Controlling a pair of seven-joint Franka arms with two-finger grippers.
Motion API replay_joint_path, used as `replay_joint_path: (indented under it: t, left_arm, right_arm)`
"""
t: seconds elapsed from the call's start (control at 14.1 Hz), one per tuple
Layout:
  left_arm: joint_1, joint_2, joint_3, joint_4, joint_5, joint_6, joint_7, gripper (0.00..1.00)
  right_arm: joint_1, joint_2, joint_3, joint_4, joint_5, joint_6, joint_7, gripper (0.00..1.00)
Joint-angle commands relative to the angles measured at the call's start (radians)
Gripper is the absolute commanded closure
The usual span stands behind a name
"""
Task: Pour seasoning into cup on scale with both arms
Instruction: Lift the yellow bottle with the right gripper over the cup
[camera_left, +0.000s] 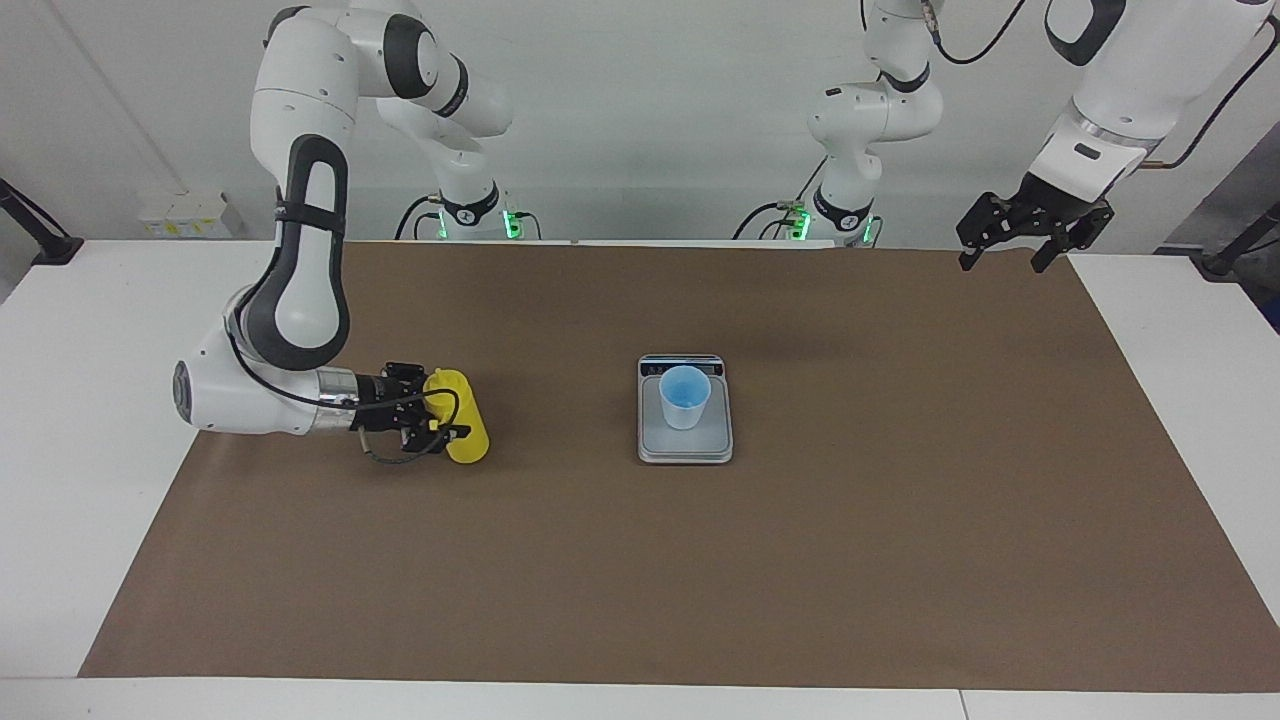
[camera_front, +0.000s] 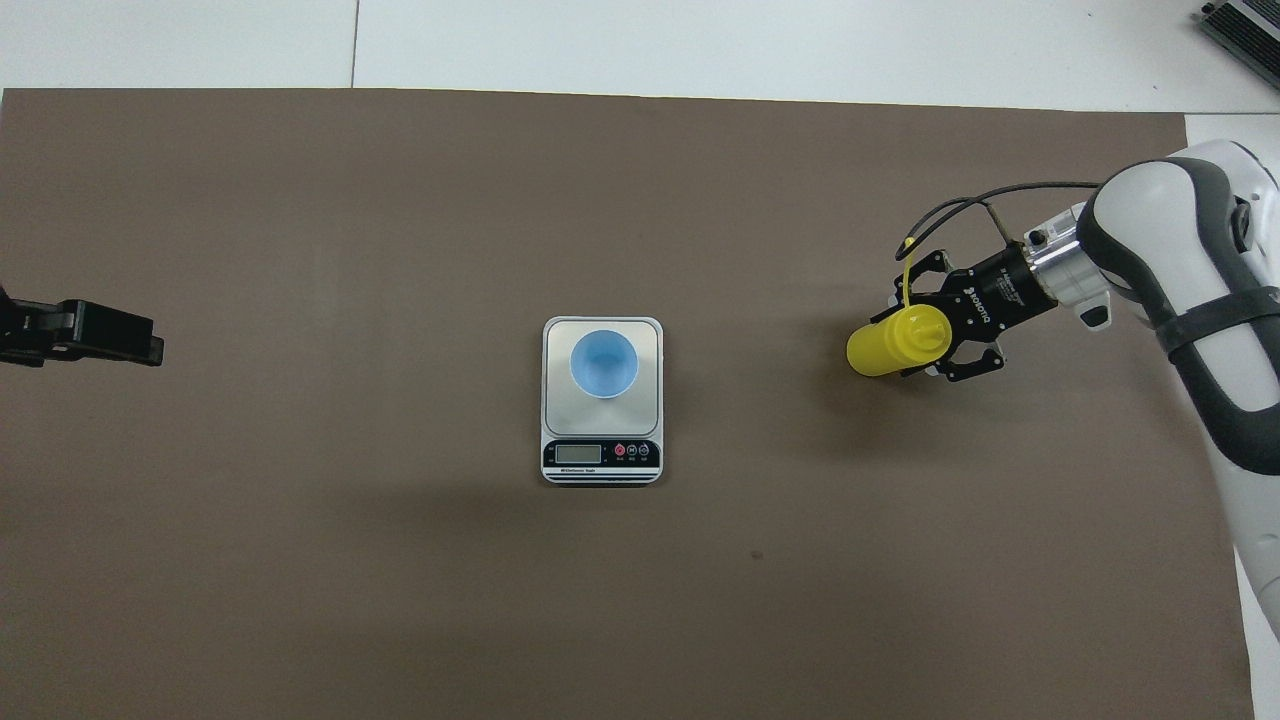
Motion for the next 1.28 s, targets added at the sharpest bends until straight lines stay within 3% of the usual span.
replay_joint_path:
  t: [0.0,0.43,0.78,0.92,1.07,1.21]
  left_arm:
    - [-0.013,-0.021,0.015,-0.015,-0.011,-0.012,0.006,0.0]
    - [-0.013,-0.021,0.015,-0.015,-0.011,-0.012,0.007,0.0]
    - [-0.024,-0.021,0.013,-0.016,0.024,-0.009,0.007,0.0]
    - [-0.025,-0.021,0.012,-0.016,0.027,-0.008,0.007,0.0]
    - [-0.022,-0.023,0.012,-0.016,0.027,-0.006,0.001,0.0]
    - [-0.018,-0.021,0.012,-0.018,0.026,-0.005,0.001,0.0]
  right_arm:
    - [0.031,-0.064,0.009,-0.023,0.022,0.079,0.016,1.0]
    - [0.166,-0.203,0.009,-0.026,0.008,0.321,0.052,1.0]
    - [0.335,-0.219,0.004,-0.032,-0.03,0.585,0.092,1.0]
    - [0.4,-0.213,0.006,-0.038,-0.122,0.697,0.245,1.0]
    - [0.432,-0.211,0.004,-0.038,-0.154,0.714,0.458,1.0]
    - [0.443,-0.211,0.006,-0.052,-0.249,0.688,0.558,1.0]
